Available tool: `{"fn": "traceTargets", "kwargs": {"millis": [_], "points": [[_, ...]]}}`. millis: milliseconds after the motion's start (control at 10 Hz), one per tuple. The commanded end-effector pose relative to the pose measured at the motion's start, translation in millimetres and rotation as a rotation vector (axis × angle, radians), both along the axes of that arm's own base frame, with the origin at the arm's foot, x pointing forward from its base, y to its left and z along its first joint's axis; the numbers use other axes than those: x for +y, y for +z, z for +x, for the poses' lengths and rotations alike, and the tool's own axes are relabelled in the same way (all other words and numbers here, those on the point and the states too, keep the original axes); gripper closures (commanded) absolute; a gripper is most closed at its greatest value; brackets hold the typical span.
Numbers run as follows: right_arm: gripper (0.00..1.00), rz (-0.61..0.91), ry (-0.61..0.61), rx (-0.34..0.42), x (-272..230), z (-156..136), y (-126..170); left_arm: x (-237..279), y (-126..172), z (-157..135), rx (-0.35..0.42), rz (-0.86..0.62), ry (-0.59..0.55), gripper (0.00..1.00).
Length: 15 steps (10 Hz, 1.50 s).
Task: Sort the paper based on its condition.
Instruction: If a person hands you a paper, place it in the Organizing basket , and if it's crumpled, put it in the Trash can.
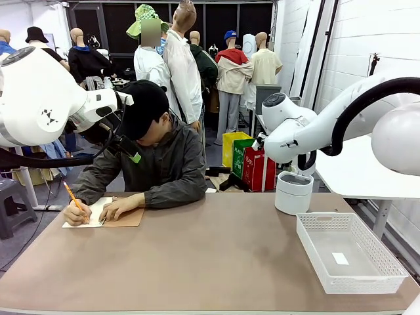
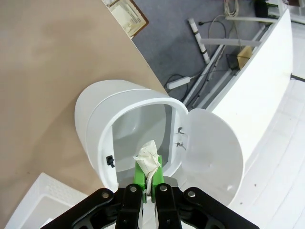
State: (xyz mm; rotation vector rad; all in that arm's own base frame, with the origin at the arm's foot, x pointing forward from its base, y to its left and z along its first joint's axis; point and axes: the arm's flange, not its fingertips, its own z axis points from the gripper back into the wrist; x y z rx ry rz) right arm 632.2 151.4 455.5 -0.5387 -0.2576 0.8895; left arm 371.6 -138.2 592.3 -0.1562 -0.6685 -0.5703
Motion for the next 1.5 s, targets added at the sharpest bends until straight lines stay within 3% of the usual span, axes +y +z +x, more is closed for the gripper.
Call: {"fn": "traceTargets", "kwargs": {"millis": [0, 800, 1300, 1400], "points": [[1.0, -0.023, -0.003, 0.02, -3.0, 14.3, 0.6, 0.9, 1.5, 0.5, -0.002, -0.003, 0.001, 0.0], [1.0, -0.054, -0.056, 0.063, -9.2, 24.8, -11.0, 0.9, 1.5, 0.5, -0.002, -0.003, 0.001, 0.0], [0.0, -0.045, -0.073, 0.073, -11.8, 25.4, -14.9, 0.9, 1.5, 0.5, -0.002, -0.003, 0.001, 0.0], [0.0, -0.042, -0.072, 0.073, -11.8, 24.8, -14.6, 0.9, 1.5, 0.5, -0.002, -0.003, 0.001, 0.0]]}}
